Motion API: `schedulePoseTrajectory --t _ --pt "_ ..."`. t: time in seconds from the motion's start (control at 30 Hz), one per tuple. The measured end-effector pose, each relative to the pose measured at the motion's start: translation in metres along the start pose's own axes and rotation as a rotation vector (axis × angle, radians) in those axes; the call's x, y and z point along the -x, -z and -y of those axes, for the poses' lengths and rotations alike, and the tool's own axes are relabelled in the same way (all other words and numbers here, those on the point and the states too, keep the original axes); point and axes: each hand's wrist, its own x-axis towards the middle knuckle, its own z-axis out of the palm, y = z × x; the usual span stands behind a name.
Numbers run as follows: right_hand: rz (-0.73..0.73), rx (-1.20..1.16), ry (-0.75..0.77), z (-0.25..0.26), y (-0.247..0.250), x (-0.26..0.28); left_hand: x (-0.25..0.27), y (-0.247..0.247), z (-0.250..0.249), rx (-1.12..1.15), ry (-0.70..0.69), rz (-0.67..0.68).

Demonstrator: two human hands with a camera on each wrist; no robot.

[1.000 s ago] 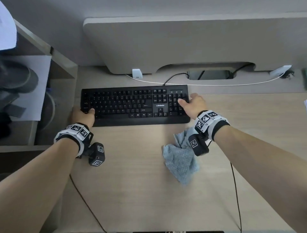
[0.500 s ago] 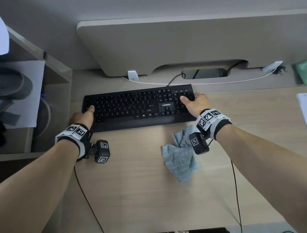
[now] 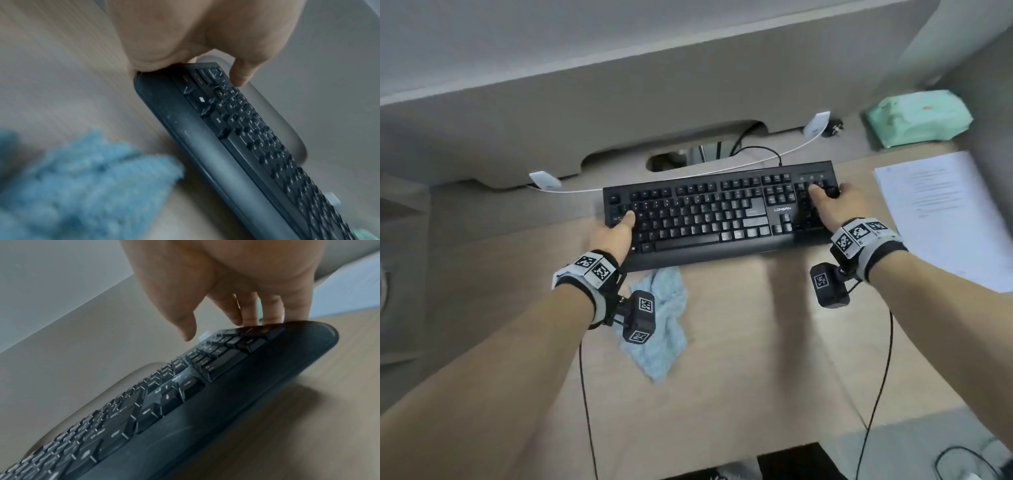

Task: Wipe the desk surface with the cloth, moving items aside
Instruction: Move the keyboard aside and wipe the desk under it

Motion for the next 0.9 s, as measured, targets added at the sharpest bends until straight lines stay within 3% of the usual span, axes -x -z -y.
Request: schedulePoseTrajectory --t 0.1,0.3,0.5,0.7,0.9 --pt "-0.085 0.002 -0.022 -0.040 0.039 -0.038 0.023 -0.061 -0.018 -0.031 -0.058 0.029" --pt "-0.155 0.035 -0.084 -0.113 0.108 -0.111 0.061 -0.178 -0.053 -0.059 -0.035 0.093" --pt "-0.164 0.046 -0.171 -0.164 0.136 -0.155 0.080 -0.254 -0.070 -0.103 -0.060 0.116" --pt "-0.105 0.048 -0.204 -0.185 0.140 -0.172 0.080 -0.275 -0.071 -0.408 -0.104 0.120" --pt "-0.096 0.200 -0.131 -0.169 0.130 -0.156 0.073 -0.265 -0.068 -0.522 -0.159 0.159"
